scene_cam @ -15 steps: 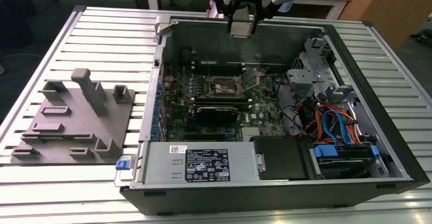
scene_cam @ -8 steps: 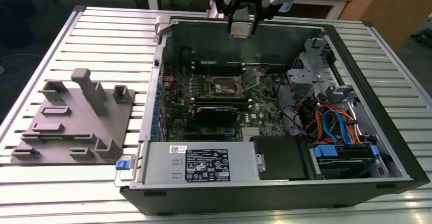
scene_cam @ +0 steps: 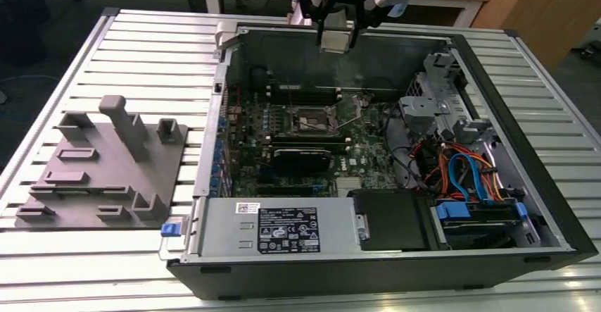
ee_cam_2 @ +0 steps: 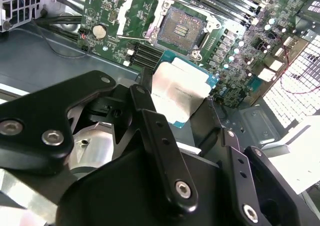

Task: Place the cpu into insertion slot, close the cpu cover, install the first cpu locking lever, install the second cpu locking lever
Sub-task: 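Place the cpu into insertion slot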

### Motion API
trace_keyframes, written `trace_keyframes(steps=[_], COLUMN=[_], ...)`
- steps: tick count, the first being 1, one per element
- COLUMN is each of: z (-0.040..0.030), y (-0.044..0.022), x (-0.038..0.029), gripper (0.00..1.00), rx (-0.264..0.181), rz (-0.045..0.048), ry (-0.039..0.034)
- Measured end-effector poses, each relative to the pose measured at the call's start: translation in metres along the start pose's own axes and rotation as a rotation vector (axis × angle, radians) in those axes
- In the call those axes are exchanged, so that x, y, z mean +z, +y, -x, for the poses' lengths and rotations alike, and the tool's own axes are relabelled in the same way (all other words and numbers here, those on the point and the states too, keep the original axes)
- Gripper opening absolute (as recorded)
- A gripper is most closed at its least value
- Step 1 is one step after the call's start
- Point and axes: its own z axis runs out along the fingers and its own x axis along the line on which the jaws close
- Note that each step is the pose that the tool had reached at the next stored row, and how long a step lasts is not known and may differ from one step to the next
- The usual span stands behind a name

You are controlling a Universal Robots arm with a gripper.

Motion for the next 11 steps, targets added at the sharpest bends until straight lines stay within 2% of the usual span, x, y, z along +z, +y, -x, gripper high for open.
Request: trace_keyframes(steps=[8, 11], z=[0.0000, 0.0000], y=[0.0000, 0.0000], x=[0.0000, 0.0000], gripper=[0.54, 0.54], rx=[0.001, 0.016], rz=[0.0000, 0.0003], ry=[-0.0001, -0.0014])
